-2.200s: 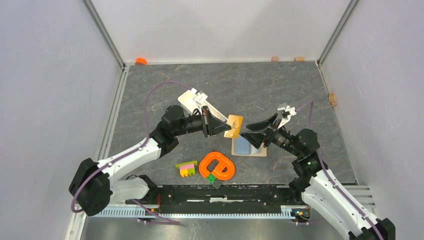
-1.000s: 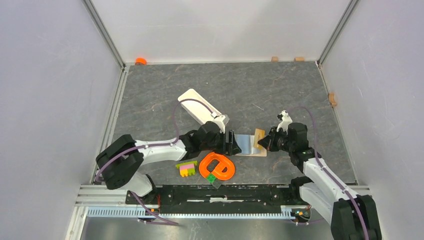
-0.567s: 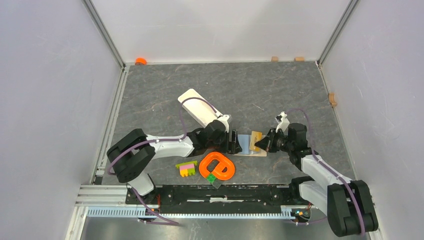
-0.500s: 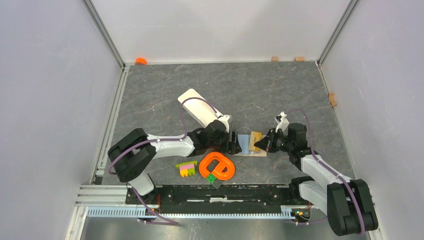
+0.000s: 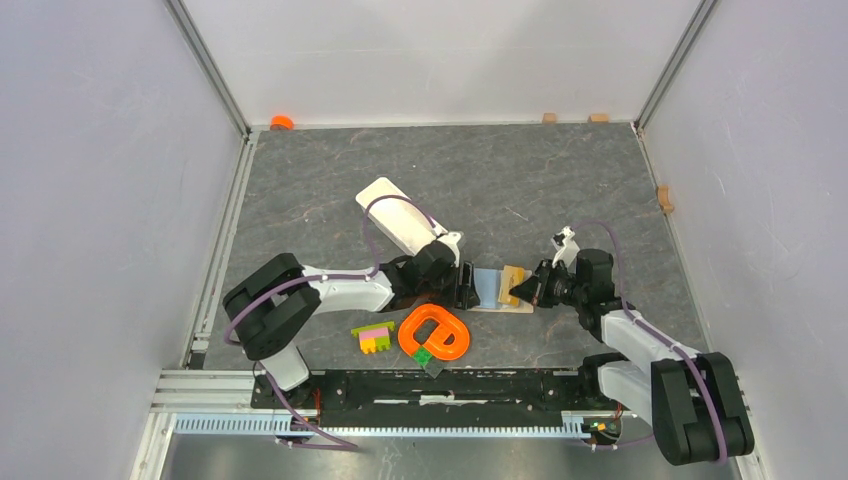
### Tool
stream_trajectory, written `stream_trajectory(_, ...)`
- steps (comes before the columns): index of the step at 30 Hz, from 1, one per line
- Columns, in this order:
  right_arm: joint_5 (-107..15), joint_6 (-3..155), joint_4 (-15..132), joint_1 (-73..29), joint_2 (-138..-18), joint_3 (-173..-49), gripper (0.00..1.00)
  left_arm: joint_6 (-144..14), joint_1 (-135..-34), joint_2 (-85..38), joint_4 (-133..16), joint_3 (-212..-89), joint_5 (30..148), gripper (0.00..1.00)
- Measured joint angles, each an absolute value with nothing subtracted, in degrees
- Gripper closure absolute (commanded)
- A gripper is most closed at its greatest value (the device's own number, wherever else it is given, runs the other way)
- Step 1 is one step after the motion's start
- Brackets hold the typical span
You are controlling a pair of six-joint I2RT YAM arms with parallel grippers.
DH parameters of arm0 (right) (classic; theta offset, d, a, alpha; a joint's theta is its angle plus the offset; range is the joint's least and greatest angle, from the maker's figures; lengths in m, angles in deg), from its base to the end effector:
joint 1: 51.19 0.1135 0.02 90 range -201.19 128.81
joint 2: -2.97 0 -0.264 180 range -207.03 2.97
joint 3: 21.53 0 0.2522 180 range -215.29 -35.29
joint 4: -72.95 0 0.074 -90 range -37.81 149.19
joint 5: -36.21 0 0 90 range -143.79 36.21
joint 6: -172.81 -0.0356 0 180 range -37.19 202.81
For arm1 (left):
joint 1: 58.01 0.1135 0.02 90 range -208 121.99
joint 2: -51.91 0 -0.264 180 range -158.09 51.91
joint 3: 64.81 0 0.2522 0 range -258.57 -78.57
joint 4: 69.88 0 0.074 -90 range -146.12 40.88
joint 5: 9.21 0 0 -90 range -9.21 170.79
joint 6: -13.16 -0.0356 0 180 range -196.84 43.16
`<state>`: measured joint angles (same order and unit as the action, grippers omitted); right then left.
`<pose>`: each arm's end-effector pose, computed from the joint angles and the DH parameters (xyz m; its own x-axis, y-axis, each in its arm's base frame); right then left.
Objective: Put the credit cards into the card holder
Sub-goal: Insert the credit card into the card holder.
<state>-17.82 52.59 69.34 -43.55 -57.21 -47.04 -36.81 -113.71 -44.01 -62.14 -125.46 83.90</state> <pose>0.1725 0.0442 0.1354 -0.8147 0.3017 -0.4952 -0.1788 0.6816 0.7095 0.1862 -0.2764 0.1557 -0.8393 0.0906 -0.5361 0.4015 0.7682 -0.4987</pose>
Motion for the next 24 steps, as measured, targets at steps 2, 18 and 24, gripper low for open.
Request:
stream_trajectory(2, -17.8, 52.4, 69.7, -43.7, -57.7, -46.9, 1.00, -36.8, -113.7, -44.1, -62.1, -125.5, 83.9, 0.33)
stream_trajectory(18, -16.3, 44.9, 78.5, -43.8, -60.2, -42.7, 1.00, -38.5, -113.7, -47.8, -61.6, -128.6, 83.7, 0.48)
stream_trajectory(24, -16.8, 41.6, 81.2, -43.9, -60.7, -40.9, 1.00, -38.8, -113.7, -47.9, -61.3, -128.7, 83.1, 0.49)
